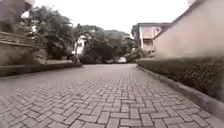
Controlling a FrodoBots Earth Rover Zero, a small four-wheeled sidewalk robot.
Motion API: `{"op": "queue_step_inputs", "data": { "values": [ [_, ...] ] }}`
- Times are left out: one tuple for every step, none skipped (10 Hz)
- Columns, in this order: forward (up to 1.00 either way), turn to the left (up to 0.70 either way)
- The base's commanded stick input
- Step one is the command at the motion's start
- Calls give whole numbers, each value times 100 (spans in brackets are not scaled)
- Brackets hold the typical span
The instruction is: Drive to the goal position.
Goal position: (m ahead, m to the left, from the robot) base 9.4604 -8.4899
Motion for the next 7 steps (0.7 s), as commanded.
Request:
{"op": "queue_step_inputs", "data": {
  "values": [
    [70,0],
    [70,0],
    [70,0],
    [70,0],
    [70,0],
    [70,0],
    [70,0]
  ]
}}
